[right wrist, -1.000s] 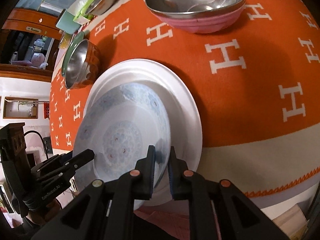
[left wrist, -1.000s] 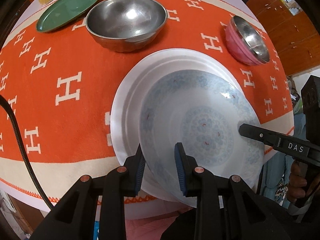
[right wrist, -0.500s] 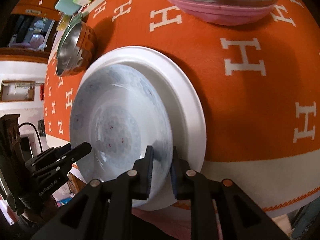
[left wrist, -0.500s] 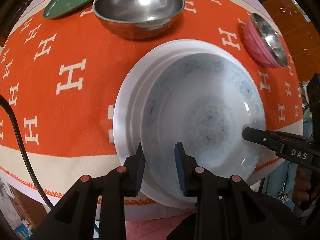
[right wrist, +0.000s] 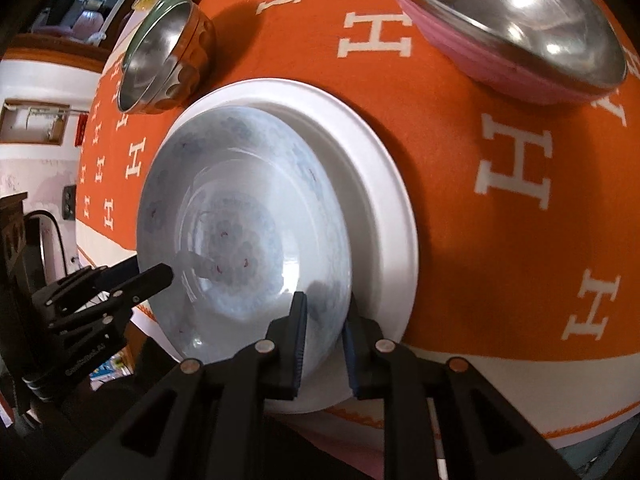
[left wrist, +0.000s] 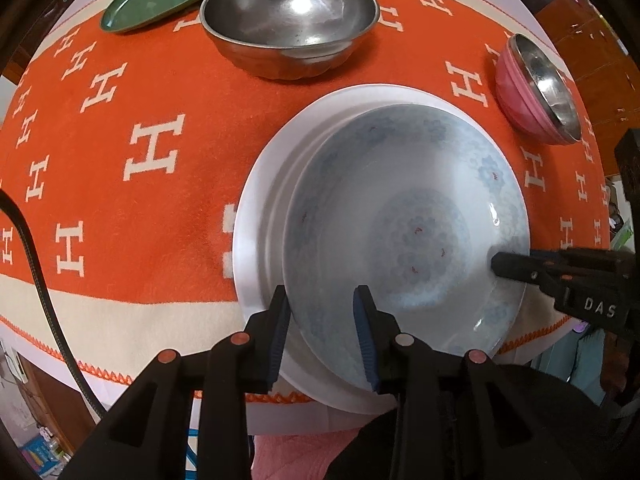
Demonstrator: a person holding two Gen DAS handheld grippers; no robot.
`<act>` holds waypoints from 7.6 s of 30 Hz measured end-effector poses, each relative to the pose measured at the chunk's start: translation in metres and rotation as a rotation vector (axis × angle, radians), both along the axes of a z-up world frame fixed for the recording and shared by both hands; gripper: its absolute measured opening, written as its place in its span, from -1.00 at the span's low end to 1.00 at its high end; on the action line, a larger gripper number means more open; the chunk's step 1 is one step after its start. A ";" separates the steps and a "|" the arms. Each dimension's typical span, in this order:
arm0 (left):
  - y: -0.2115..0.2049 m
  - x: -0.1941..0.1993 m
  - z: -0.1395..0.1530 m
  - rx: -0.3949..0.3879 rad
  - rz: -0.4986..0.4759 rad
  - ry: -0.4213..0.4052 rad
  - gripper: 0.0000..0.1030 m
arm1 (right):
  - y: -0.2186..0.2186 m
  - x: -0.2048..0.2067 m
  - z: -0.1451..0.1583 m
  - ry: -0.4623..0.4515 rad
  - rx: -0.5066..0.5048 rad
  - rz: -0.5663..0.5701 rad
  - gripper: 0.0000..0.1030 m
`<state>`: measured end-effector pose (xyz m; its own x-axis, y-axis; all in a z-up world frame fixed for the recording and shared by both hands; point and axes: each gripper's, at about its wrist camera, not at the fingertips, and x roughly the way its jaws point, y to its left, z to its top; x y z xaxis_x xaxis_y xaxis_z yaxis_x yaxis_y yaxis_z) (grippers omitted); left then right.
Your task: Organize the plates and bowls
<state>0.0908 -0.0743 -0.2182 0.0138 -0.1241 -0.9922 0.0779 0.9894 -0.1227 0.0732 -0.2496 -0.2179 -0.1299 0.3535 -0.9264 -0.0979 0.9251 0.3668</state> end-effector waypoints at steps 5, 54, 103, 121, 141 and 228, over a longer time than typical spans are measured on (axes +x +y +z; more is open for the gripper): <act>0.006 -0.002 0.007 -0.017 0.005 -0.009 -0.40 | -0.002 0.004 0.012 -0.029 0.002 0.031 -0.40; 0.208 0.032 0.110 -0.121 -0.141 -0.365 0.53 | 0.155 -0.007 0.103 -0.485 0.005 -0.274 -0.01; 0.272 0.281 0.035 -0.107 -0.145 -0.293 0.55 | 0.261 0.138 0.005 -0.500 0.052 -0.524 0.11; 0.252 0.288 -0.015 -0.164 -0.209 -0.268 0.51 | 0.272 0.156 -0.002 -0.684 -0.030 -0.393 0.11; 0.242 0.286 -0.015 -0.138 -0.224 -0.370 -0.27 | 0.269 0.154 -0.003 -0.708 -0.107 -0.443 -0.41; 0.210 0.023 0.083 -0.211 -0.441 -0.368 -0.45 | 0.217 -0.070 0.098 -0.741 -0.188 -0.379 -0.64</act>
